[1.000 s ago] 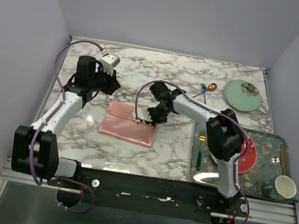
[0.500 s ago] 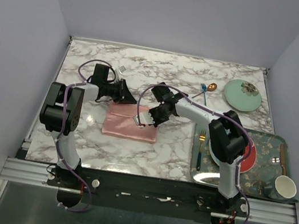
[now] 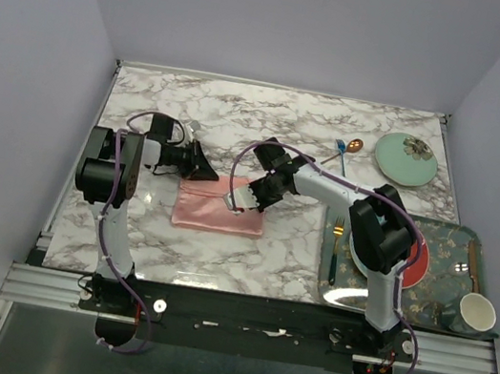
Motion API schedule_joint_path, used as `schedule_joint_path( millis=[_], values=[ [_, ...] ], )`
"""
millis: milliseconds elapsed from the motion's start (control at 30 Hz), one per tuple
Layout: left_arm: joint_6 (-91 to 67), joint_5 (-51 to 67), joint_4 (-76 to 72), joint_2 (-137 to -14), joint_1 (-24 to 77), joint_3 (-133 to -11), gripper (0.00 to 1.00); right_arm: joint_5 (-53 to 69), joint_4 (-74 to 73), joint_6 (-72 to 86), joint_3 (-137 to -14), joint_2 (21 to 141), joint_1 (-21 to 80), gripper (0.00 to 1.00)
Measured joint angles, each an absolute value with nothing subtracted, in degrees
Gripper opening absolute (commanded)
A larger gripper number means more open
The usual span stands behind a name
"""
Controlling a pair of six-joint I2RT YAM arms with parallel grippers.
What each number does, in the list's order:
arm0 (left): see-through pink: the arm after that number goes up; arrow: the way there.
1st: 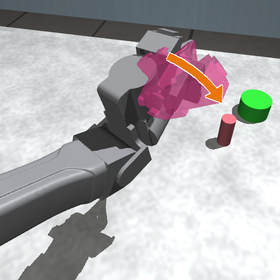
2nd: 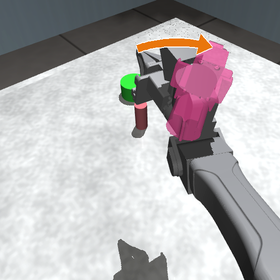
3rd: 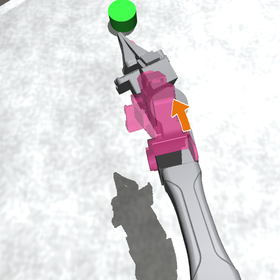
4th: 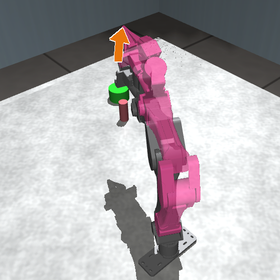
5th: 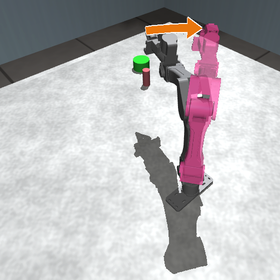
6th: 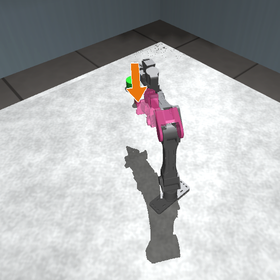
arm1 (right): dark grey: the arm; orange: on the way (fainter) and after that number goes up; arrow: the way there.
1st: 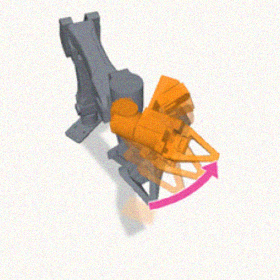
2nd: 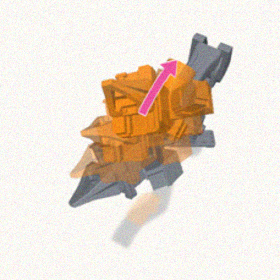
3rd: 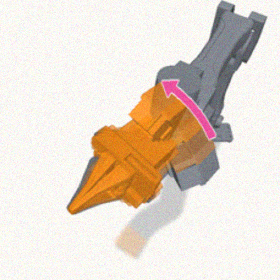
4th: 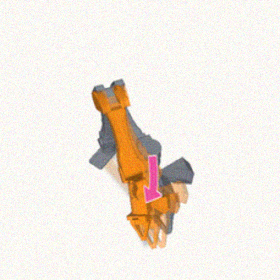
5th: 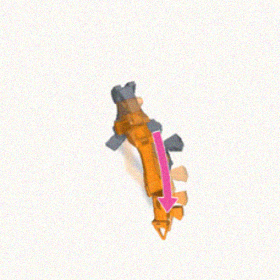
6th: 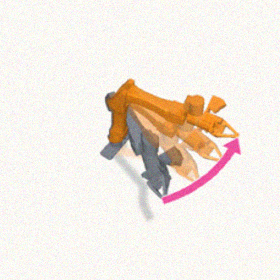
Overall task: Fold the napkin into a case and place the utensils inside
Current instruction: Fold the lower triangle-folded napkin at the center of the board, then smooth out the 2/3-rectangle-folded napkin at the center of the board.
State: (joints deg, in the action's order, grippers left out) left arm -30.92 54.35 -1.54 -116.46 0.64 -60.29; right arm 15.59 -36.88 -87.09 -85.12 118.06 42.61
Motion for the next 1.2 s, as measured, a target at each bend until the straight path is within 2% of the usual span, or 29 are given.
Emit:
schedule_joint_path(
  millis=[67,133,167,200,300,333,533,767,933,1100,1200],
  values=[
    [-29.98,54.65,-0.78,-116.53,0.43,-60.31,0.18,15.62,-36.77,-87.07,-85.10,117.99,42.54,0.09],
    [-29.39,54.72,-0.51,-116.55,-0.01,-60.31,0.17,15.66,-36.62,-87.07,-84.90,117.84,42.37,0.22],
    [-29.15,54.87,-0.43,-116.55,-0.14,-60.31,0.17,15.66,-36.56,-87.02,-84.82,117.78,42.30,0.30],
    [-28.95,54.98,-0.38,-116.55,-0.23,-60.31,0.17,15.68,-36.51,-86.70,-84.77,117.64,42.15,0.49],
    [-28.73,55.16,-0.32,-116.55,-0.58,-60.18,0.17,15.77,-36.77,-85.89,-84.73,117.10,41.74,0.73],
    [-28.73,55.18,-0.34,-116.55,-0.64,-60.12,0.17,15.86,-37.43,-84.82,-84.73,116.46,41.41,0.74],
    [-28.75,55.16,-0.54,-116.55,-0.75,-59.96,0.16,19.07,-42.57,-80.05,-86.00,112.51,39.92,0.73],
    [-28.80,55.16,-0.93,-116.55,-0.78,-59.75,0.16,27.90,-48.71,-63.48,-98.19,110.78,35.38,0.54],
    [-28.82,55.18,-1.23,-116.53,-0.80,-59.59,0.16,30.06,-50.46,-48.27,-110.39,116.73,32.34,0.40],
    [-28.80,55.18,-1.23,-116.53,-0.80,-59.59,0.16,30.30,-50.74,-34.76,-116.25,123.70,32.32,0.41],
    [-28.80,55.18,-1.23,-116.55,-0.80,-59.59,0.16,30.28,-50.89,-26.61,-116.40,125.99,32.45,0.48]
  ],
)
